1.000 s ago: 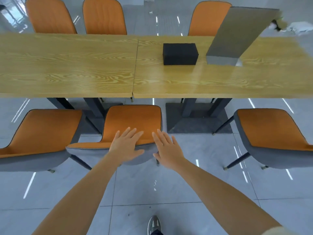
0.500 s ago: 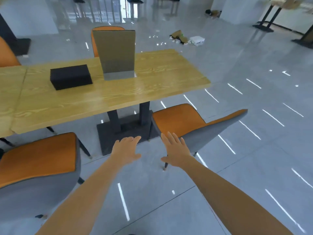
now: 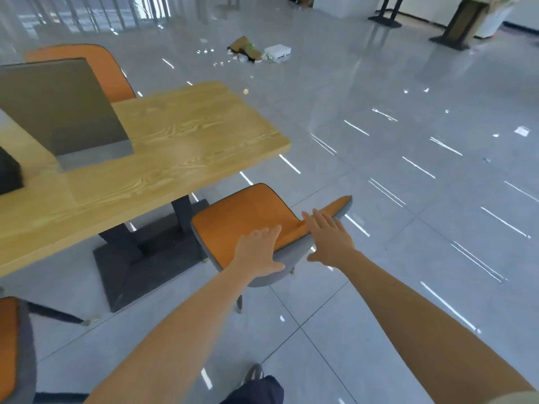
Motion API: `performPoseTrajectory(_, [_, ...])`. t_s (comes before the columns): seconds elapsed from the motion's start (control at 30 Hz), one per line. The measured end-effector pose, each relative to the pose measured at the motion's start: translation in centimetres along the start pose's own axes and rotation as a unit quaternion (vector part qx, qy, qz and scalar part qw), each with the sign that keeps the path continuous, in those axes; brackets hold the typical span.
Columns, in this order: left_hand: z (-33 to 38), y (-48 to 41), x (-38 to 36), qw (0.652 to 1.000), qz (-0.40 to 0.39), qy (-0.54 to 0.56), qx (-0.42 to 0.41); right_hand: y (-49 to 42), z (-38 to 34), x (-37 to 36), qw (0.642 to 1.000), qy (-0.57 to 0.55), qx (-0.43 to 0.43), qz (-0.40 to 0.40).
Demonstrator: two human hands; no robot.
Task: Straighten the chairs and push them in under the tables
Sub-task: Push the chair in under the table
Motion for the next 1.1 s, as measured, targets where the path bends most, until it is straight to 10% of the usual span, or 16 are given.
performPoseTrajectory(0.53, [3.8, -8.6, -3.4, 0.982, -0.023, 0.032, 0.183, -9.1, 9.8, -1.7, 0.985, 0.075, 0.153, -0.033])
performPoseTrajectory(1.1, [-0.3, 0.2, -5.3, 0.972, -0.034, -0.041, 0.230, -5.2, 2.9, -4.9, 0.957, 0.047, 0.283, -0.038])
Point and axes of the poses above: each hand's wrist, its own y-axis away from the middle knuckle, its own x-axis out of the back of the hand, z = x × y, the point moved 8 cm from there along -y, towards the middle knuckle
